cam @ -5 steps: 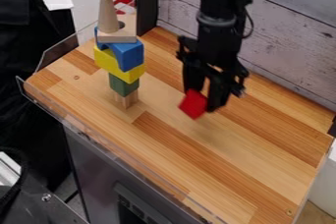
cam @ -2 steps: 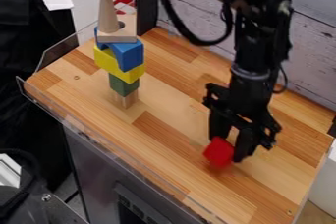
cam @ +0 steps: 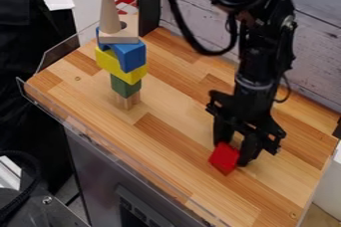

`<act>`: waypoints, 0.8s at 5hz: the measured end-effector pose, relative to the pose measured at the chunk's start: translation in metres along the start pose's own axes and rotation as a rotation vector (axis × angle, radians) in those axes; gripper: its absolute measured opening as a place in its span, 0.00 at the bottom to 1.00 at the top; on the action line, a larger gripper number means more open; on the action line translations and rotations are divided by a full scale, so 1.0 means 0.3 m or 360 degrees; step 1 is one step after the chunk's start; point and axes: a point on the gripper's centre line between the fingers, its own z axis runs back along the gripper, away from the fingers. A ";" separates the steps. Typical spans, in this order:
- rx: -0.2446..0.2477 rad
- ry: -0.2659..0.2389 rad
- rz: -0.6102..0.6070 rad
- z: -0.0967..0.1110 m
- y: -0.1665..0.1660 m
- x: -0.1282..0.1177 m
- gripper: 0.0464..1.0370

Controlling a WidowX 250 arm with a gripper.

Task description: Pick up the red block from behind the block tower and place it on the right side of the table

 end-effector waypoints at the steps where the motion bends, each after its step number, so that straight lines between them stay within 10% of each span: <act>1: -0.0032 -0.0051 0.0057 -0.003 0.009 0.011 0.86; 4: 0.0025 -0.0071 0.0090 0.076 0.054 -0.025 0.96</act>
